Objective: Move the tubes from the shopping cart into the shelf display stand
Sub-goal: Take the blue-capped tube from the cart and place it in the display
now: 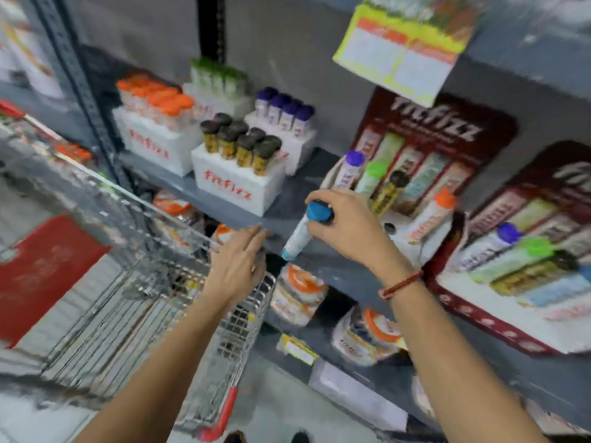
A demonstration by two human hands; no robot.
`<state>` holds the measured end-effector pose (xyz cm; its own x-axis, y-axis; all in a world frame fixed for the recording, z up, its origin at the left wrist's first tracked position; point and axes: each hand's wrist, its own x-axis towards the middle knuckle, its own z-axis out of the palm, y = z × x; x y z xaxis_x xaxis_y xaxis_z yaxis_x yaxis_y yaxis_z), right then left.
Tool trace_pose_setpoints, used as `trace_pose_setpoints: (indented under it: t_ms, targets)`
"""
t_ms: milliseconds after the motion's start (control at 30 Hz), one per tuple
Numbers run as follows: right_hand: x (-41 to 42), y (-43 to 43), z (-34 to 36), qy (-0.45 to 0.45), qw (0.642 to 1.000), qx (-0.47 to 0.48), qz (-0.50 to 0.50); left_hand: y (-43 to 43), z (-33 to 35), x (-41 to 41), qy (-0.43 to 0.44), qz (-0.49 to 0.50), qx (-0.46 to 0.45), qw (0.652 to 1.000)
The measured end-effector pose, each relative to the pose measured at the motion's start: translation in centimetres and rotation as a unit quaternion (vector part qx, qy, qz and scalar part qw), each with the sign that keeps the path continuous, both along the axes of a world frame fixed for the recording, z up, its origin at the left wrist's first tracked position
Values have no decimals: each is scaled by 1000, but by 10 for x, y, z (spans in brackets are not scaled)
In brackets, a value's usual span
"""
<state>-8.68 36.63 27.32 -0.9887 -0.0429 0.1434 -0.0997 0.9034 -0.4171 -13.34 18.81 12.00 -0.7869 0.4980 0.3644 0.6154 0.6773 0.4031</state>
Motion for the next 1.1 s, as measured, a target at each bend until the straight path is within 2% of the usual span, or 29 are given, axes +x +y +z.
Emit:
trace_pose_setpoints:
  t_ms: [133, 300, 533, 667, 833, 933, 1033, 1100]
  targets:
    - [19, 34, 45, 38, 998, 13, -38, 47, 7, -3, -8, -78, -9, 997]
    - [39, 65, 66, 22, 997, 13, -72, 89, -9, 3, 7, -163, -55, 985]
    - [39, 107, 71, -57, 992, 52, -102, 90, -20, 4, 6, -170, -93, 981]
    - [36, 119, 74, -79, 989, 17, -121, 89, -20, 6, 7, -170, -93, 981]
    - [26, 130, 65, -61, 981, 23, -183, 89, -21, 5, 17, -171, -94, 981]
    - [16, 135, 58, -21, 972, 4, -235, 89, -21, 5, 21, -171, -87, 981]
    - [6, 136, 54, 29, 963, 53, -263, 88, -21, 6, 20, -172, -85, 981]
    - [1, 133, 54, 27, 953, 84, -288, 88, -21, 6, 14, -172, -87, 981]
